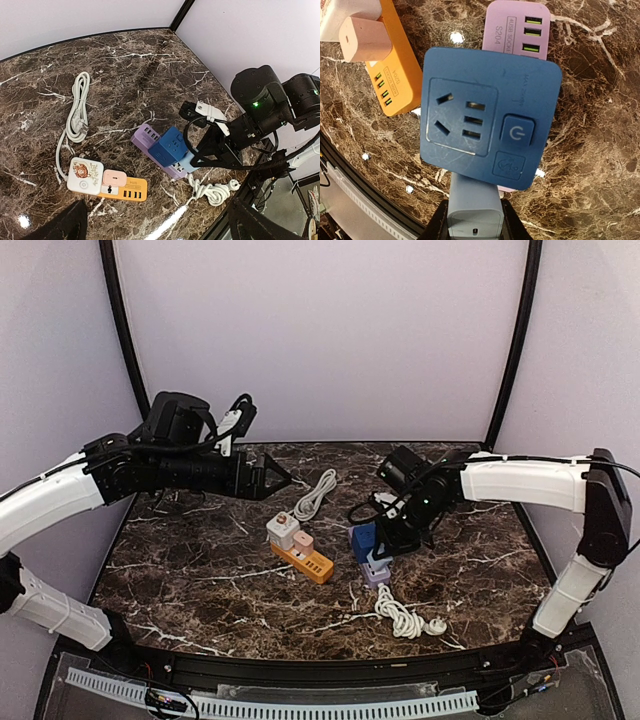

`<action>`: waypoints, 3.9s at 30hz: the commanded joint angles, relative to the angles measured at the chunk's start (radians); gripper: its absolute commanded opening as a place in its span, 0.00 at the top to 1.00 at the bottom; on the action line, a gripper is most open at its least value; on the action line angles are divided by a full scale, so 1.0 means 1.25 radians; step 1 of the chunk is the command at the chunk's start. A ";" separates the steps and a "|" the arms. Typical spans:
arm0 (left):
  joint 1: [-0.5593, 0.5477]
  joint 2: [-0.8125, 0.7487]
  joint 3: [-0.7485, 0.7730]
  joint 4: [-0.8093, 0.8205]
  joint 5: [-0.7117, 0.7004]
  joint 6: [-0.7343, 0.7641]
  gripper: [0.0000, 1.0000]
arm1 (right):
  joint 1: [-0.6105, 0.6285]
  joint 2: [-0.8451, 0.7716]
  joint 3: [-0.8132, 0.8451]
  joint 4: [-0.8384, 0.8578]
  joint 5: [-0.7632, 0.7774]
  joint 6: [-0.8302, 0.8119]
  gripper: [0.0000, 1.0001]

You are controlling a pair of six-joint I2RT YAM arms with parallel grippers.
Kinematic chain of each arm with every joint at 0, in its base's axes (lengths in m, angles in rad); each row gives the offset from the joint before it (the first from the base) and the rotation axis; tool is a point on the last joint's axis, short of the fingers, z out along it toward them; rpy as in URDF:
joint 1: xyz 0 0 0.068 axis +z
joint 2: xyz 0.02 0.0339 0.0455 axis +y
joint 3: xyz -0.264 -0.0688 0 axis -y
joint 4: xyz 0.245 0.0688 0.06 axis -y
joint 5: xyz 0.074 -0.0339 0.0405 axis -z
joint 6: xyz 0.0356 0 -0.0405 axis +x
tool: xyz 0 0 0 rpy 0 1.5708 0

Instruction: Insert the plug

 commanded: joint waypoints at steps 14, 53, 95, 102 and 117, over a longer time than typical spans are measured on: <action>0.003 -0.050 -0.036 -0.033 -0.021 0.013 0.01 | 0.008 0.049 -0.001 0.026 0.034 0.021 1.00; 0.005 -0.082 -0.054 -0.047 -0.049 0.017 0.01 | 0.033 0.104 0.075 -0.064 0.107 0.038 1.00; 0.031 0.000 0.019 -0.064 -0.003 0.082 0.01 | 0.117 0.227 0.199 -0.217 0.297 0.157 1.00; 0.036 0.011 0.027 -0.065 0.001 0.087 0.01 | 0.118 0.246 0.206 -0.220 0.308 0.154 1.00; 0.041 0.044 0.061 -0.065 0.013 0.096 0.01 | 0.118 0.230 0.193 -0.208 0.307 0.145 0.98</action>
